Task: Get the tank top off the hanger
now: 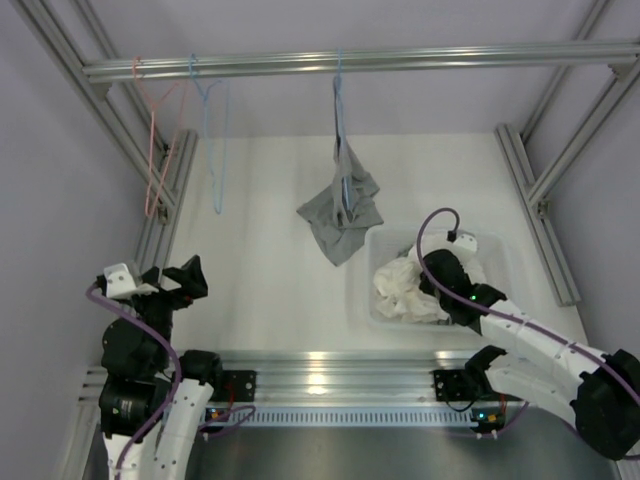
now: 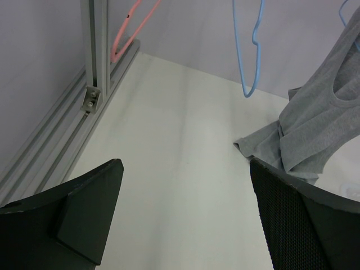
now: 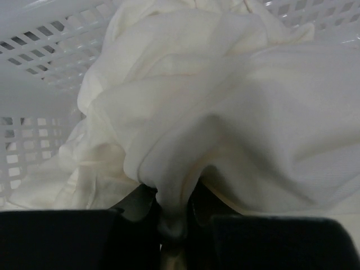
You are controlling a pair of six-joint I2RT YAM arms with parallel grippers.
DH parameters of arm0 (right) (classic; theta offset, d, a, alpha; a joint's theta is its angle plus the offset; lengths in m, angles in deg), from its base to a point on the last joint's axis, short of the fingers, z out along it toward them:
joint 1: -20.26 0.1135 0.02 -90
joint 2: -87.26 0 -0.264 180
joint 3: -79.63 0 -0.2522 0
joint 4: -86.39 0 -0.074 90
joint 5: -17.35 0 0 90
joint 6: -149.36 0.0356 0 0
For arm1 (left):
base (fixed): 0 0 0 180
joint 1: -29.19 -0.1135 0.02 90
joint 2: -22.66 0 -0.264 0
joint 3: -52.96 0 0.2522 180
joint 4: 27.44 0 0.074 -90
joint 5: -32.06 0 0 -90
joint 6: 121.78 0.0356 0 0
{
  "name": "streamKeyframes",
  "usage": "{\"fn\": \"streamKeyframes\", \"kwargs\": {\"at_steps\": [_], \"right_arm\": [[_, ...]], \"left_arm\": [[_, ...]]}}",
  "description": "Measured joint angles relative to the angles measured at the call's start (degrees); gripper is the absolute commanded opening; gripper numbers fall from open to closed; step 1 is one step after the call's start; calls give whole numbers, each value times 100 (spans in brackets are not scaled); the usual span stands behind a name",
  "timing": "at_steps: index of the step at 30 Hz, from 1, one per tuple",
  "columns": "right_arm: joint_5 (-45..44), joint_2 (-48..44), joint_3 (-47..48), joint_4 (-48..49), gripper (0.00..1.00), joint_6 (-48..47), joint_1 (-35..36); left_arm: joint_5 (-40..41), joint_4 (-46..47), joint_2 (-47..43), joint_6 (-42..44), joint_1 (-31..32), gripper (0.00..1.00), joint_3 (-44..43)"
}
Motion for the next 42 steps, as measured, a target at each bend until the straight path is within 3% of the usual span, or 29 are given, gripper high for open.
{"fn": "streamKeyframes", "kwargs": {"at_steps": [1, 2, 7, 13, 14, 15, 22, 28, 33, 37, 42], "right_arm": [[59, 33, -9, 98, 23, -11, -17], [131, 46, -9, 170, 47, -39, -37], [479, -273, 11, 173, 63, -98, -46], [376, -1075, 570, -887, 76, -251, -46], [315, -1163, 715, -1036, 96, -297, -46], [282, -1220, 826, -1132, 99, -304, -46], [-48, -1298, 1309, -1585, 99, -743, -48], [225, -1191, 1657, -2024, 99, -1565, -50], [302, -1432, 2975, -2573, 99, -2406, -52], [-225, -1530, 4140, -2728, 99, -2979, -52], [-903, -1950, 4363, -2962, 99, -3473, -55]], "left_arm": [[-2, -2, 7, 0, 0, 99, 0], [-15, 2, 26, 0, 0, 99, 0], [-59, -2, 199, 0, 0, 99, 0], [-101, -2, 214, 0, 0, 99, 0], [-101, -2, 214, 0, 0, 99, 0], [-101, -2, 214, 0, 0, 99, 0], [-144, 0, 459, -20, 0, 99, 0], [-192, 0, 935, -20, 0, 99, -2], [-306, 0, 1582, -17, 0, 99, -28], [-321, -4, 2105, 9, 0, 99, -94], [-319, -11, 2651, 103, 0, 99, -315]]}}
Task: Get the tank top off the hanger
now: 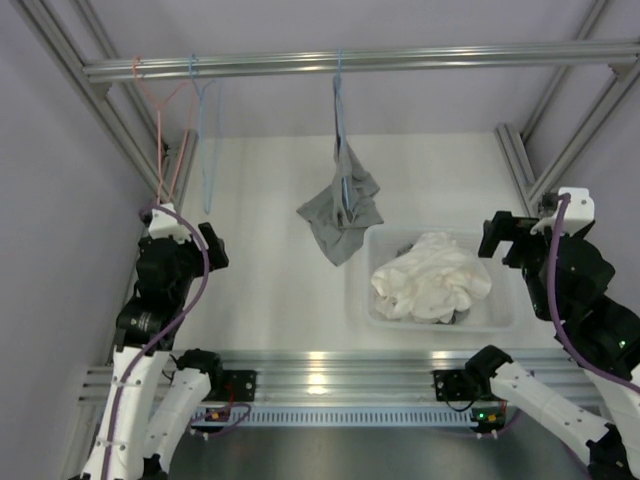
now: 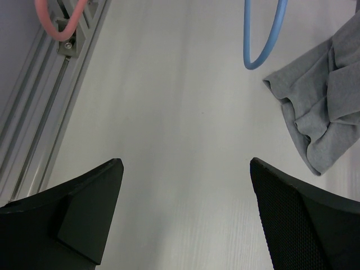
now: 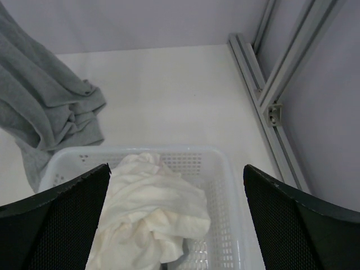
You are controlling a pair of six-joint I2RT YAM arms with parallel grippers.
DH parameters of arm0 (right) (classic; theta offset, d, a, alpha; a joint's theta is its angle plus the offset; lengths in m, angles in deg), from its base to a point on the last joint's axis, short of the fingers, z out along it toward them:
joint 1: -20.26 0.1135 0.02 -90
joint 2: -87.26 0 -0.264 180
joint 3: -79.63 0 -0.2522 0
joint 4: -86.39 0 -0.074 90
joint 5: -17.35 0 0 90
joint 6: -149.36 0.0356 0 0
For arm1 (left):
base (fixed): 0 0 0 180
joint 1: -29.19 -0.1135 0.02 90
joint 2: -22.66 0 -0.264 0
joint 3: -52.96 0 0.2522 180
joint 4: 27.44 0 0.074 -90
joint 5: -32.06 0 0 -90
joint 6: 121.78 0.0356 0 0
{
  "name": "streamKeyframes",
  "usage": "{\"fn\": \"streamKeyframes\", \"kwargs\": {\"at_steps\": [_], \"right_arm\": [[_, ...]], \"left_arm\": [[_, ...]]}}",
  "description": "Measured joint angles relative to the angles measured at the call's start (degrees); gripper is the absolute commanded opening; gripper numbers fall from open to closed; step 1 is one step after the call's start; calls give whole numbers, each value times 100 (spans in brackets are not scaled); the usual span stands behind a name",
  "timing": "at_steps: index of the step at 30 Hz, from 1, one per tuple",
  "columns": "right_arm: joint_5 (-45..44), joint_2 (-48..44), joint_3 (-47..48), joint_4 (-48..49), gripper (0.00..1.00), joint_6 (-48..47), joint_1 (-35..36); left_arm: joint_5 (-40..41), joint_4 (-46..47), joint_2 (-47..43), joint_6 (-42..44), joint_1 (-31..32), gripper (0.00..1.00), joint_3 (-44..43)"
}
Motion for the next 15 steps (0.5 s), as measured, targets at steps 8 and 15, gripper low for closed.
{"fn": "streamKeyframes", "kwargs": {"at_steps": [8, 15], "right_arm": [[-332, -579, -533, -387, 99, -109, -2], [-365, -1001, -704, -570, 99, -103, -2]], "left_arm": [[-52, 2, 61, 76, 0, 99, -39], [-293, 0, 118, 48, 0, 99, -9]]}}
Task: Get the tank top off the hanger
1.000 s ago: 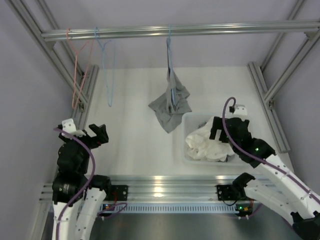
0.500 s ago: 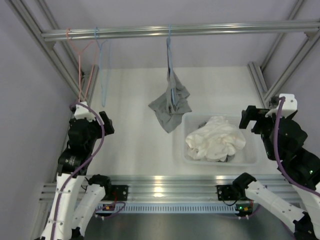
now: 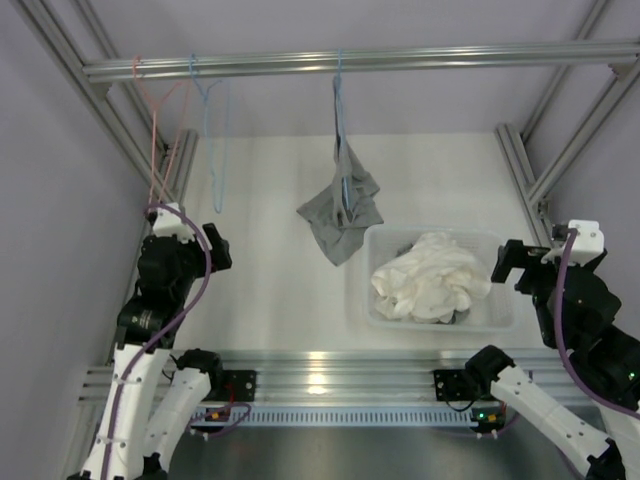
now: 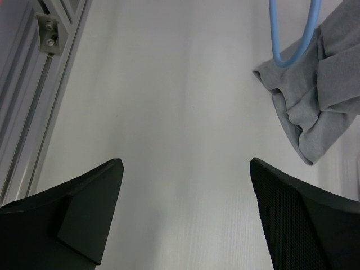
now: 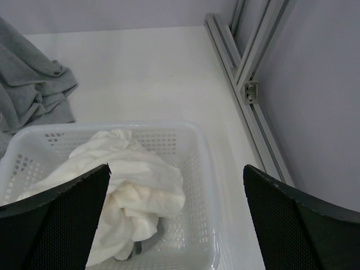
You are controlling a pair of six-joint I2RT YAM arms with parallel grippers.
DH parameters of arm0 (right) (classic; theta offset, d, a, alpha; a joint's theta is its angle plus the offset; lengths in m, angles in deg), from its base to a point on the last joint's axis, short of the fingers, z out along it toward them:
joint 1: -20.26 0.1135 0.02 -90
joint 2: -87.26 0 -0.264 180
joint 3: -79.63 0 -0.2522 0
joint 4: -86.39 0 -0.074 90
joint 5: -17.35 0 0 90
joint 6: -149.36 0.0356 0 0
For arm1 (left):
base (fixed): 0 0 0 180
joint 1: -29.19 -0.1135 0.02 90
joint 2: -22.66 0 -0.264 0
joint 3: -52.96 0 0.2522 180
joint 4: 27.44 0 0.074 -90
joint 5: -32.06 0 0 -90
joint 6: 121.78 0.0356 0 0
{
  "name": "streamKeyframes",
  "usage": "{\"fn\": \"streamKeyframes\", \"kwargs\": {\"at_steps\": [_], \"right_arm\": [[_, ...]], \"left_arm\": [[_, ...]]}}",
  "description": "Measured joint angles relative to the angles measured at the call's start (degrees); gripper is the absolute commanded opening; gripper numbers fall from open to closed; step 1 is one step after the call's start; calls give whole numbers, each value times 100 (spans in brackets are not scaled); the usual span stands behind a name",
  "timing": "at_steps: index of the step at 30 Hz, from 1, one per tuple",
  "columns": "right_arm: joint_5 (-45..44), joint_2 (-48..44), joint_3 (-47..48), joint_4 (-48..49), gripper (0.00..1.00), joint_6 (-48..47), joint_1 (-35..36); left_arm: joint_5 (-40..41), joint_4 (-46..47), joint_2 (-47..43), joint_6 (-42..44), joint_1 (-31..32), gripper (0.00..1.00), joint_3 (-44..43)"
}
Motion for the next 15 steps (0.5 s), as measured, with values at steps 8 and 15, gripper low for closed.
{"fn": "streamKeyframes", "kwargs": {"at_steps": [8, 15], "right_arm": [[-297, -125, -2, -15, 99, -17, -2], [-634, -310, -2, -66, 99, -83, -4]], "left_arm": [[74, 0, -160, 0, 0, 99, 2], [420, 2, -754, -39, 0, 99, 2]]}}
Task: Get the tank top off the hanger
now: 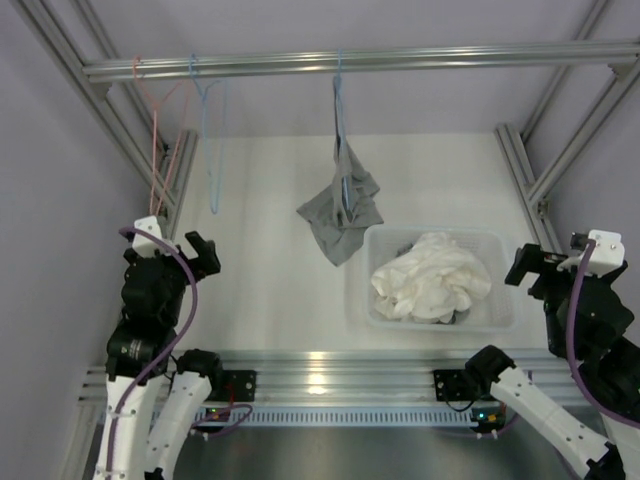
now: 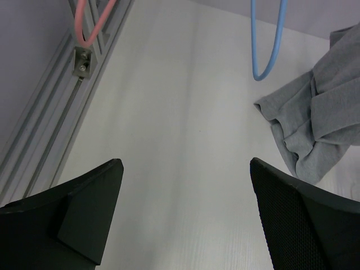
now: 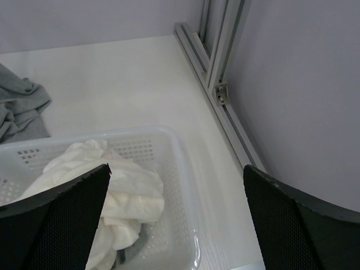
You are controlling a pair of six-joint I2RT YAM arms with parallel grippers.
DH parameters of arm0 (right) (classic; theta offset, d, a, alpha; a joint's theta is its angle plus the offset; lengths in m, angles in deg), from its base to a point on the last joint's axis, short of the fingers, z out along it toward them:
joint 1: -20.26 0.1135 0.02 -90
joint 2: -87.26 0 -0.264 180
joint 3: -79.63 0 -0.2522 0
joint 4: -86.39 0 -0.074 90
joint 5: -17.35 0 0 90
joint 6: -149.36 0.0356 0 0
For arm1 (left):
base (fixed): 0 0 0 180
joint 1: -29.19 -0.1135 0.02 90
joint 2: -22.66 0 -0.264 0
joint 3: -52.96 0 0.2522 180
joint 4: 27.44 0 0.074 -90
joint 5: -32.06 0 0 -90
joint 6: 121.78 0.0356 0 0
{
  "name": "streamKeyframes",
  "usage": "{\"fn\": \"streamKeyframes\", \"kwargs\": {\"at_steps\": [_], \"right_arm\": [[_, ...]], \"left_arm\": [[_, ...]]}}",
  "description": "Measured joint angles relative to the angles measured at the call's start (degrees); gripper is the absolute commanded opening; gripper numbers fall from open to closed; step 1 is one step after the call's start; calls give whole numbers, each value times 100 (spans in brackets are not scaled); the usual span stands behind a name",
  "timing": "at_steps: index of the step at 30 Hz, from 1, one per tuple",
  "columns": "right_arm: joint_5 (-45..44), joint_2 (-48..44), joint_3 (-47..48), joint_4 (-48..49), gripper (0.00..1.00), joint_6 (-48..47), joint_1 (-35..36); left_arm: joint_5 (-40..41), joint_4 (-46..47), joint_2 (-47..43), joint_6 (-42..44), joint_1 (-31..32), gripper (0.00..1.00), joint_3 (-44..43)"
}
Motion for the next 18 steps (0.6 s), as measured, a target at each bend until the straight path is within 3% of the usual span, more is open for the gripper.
{"fn": "streamKeyframes", "kwargs": {"at_steps": [18], "right_arm": [[-96, -275, 0, -98, 99, 39, -2]], "left_arm": [[160, 0, -166, -63, 0, 99, 9]]}}
